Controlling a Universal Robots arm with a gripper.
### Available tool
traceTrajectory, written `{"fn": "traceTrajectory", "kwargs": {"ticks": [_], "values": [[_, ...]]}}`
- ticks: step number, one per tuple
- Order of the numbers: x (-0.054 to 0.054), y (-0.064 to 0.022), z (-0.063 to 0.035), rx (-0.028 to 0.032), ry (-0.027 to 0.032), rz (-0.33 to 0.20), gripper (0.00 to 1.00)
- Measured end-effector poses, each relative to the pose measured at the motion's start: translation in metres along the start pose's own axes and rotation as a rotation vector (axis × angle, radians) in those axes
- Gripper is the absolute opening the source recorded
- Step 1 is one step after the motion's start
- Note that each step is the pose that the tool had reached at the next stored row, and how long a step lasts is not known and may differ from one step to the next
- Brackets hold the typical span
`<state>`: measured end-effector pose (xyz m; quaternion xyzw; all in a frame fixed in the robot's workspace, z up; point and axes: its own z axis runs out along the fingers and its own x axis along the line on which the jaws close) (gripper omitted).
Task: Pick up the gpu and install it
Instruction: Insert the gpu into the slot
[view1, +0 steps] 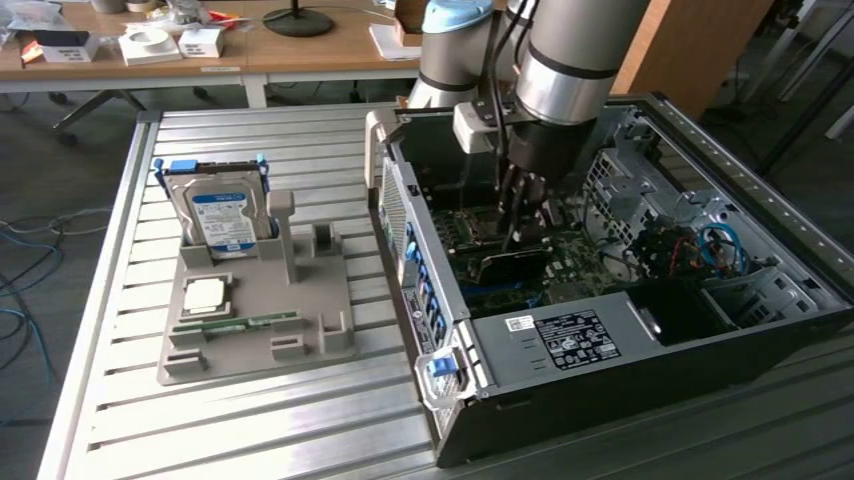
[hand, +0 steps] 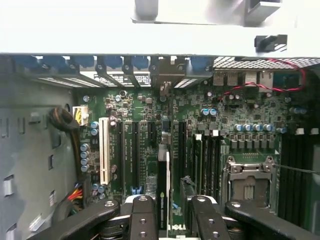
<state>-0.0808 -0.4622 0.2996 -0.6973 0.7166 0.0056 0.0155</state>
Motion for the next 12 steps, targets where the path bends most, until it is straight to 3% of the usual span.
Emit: {"fn": "traceTrajectory", "kwargs": {"ticks": [12], "values": [[-0.001, -0.0005, -0.0205, 0.0001, -0.0001, 0.0, 0.33]]}}
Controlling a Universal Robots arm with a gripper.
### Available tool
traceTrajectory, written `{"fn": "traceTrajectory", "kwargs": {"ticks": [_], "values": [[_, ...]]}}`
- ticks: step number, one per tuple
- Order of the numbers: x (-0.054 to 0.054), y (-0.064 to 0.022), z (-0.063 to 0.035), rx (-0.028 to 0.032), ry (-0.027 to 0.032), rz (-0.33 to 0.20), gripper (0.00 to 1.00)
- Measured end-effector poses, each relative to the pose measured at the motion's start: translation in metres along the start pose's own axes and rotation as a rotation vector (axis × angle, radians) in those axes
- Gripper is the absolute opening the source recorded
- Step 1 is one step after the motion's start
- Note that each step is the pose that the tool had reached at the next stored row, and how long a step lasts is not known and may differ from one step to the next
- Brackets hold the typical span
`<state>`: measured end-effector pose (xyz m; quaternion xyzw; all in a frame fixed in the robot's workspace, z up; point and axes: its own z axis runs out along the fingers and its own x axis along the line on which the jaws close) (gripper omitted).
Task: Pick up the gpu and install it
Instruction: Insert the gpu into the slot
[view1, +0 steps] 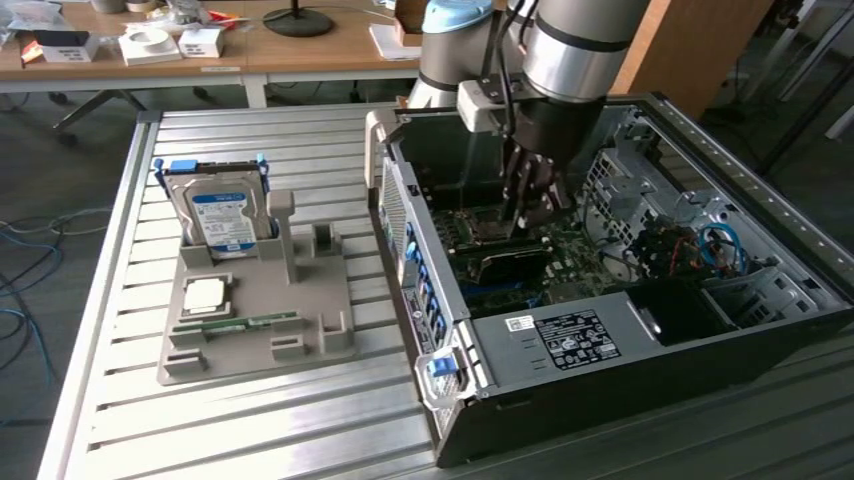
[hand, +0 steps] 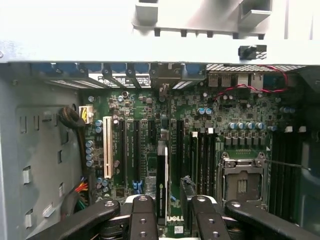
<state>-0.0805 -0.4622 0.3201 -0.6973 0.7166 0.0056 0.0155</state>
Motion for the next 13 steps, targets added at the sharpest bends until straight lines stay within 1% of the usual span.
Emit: {"fn": "traceTrajectory", "kwargs": {"ticks": [13], "values": [[0.0, -0.0002, -0.0141, 0.0, 0.0, 0.0, 0.33]]}}
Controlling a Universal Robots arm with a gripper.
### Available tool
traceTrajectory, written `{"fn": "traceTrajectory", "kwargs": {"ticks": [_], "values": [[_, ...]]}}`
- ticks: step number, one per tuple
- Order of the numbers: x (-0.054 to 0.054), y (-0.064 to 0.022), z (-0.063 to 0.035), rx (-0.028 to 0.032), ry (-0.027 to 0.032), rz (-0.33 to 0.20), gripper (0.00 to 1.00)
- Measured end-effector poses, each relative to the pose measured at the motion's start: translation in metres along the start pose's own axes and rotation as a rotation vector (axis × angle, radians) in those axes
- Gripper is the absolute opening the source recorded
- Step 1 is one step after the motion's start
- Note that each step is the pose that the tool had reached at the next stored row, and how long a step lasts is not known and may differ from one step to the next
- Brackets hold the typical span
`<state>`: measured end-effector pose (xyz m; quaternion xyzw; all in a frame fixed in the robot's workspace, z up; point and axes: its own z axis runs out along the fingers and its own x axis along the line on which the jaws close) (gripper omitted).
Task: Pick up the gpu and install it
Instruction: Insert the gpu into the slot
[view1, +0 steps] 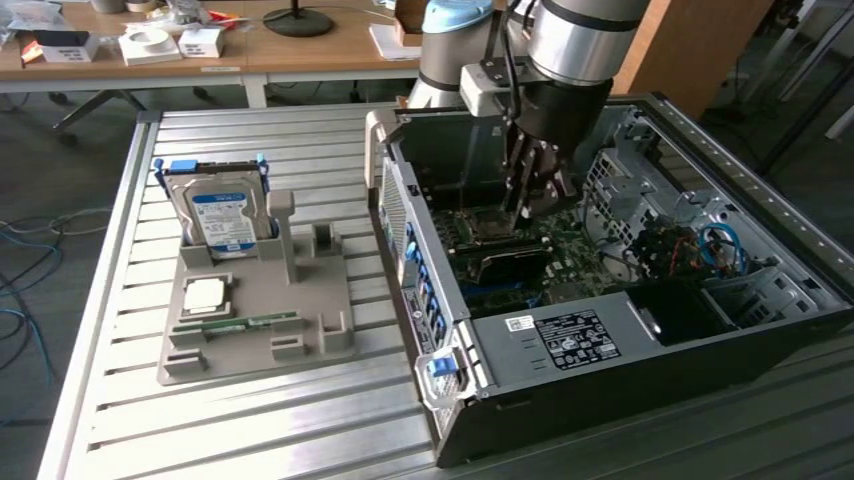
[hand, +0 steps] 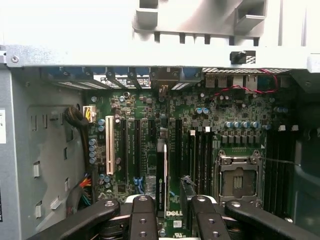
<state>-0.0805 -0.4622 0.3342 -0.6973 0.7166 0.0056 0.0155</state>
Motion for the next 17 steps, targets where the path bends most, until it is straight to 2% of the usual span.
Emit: {"fn": "traceTrajectory", "kwargs": {"ticks": [17], "values": [[-0.0003, -0.0002, -0.0087, 0.0, 0.0001, 0.0, 0.33]]}}
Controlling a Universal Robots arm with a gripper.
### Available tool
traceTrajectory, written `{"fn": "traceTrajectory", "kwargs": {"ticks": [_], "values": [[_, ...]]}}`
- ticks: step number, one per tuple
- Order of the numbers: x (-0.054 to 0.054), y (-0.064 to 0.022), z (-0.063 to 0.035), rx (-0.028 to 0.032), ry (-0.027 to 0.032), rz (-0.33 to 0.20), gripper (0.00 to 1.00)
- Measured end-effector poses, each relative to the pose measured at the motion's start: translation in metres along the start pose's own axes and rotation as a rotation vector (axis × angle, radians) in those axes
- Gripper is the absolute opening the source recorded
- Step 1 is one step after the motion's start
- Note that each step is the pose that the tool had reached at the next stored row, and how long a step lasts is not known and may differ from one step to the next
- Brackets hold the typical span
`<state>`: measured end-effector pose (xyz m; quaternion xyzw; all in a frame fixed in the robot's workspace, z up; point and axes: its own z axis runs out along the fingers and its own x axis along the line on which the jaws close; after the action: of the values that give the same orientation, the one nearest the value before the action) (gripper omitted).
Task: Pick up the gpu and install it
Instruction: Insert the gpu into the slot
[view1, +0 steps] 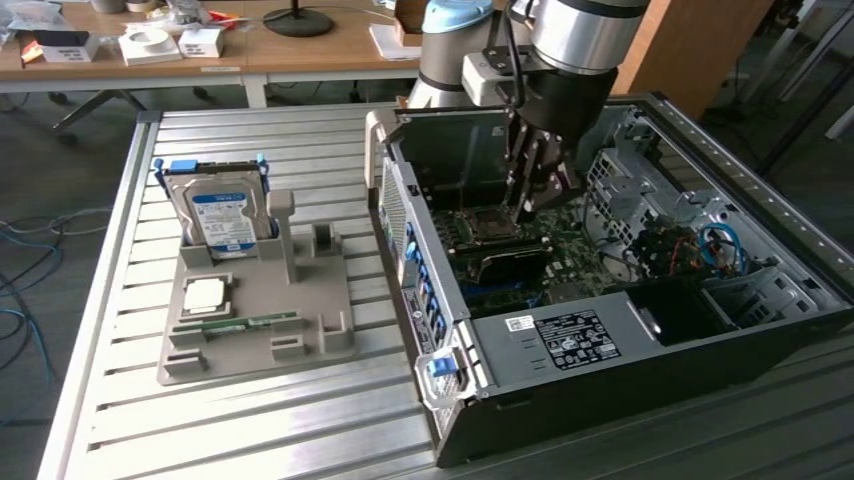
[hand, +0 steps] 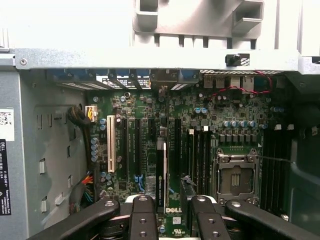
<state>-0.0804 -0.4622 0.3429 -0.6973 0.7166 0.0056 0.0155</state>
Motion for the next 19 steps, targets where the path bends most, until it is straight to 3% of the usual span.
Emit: {"fn": "traceTrajectory", "kwargs": {"ticks": [19], "values": [[-0.0001, -0.005, 0.0001, 0.0, -0.0001, 0.0, 0.33]]}}
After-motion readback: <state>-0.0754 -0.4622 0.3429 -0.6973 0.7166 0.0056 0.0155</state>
